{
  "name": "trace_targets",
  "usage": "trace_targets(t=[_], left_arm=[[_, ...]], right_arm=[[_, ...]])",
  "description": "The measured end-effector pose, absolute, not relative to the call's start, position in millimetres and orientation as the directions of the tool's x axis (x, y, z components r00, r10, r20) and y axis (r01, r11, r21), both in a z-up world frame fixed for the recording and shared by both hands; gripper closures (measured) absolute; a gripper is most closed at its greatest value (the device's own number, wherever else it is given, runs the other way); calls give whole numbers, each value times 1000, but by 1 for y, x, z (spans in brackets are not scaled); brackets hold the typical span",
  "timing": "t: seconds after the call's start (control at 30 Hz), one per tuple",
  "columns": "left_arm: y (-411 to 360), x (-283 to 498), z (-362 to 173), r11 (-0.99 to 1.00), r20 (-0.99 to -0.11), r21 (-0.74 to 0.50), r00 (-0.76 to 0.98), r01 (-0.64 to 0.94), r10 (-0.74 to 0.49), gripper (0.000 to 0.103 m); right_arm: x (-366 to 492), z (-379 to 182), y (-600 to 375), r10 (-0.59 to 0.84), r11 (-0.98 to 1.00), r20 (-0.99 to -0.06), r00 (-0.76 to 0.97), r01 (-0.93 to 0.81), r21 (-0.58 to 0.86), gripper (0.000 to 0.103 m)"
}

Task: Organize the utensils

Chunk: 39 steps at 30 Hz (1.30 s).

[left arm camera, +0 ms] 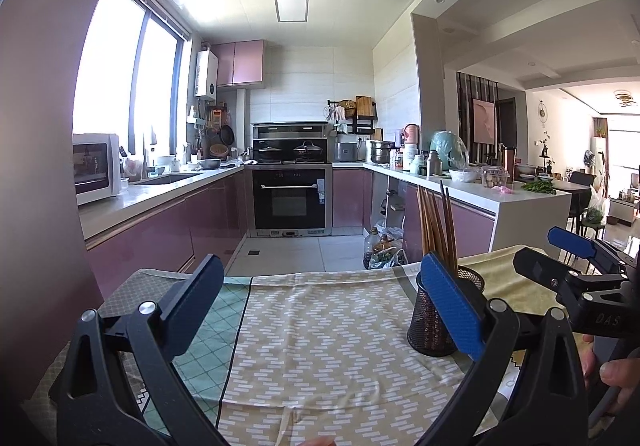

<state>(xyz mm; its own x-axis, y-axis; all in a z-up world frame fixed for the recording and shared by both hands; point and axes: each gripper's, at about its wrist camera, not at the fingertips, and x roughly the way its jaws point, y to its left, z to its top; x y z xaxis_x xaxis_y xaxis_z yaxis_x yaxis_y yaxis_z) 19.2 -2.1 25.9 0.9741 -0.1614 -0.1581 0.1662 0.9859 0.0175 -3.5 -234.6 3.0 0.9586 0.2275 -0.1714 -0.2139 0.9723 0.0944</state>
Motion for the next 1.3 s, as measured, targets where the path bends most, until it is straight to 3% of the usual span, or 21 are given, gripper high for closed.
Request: trace_targets(t=[1.3], left_arm=[[-2, 17, 32, 988, -153, 15, 976, 156, -152, 6]], right_arm=[[-3, 4, -233, 212, 975, -168, 963, -196, 107, 6]])
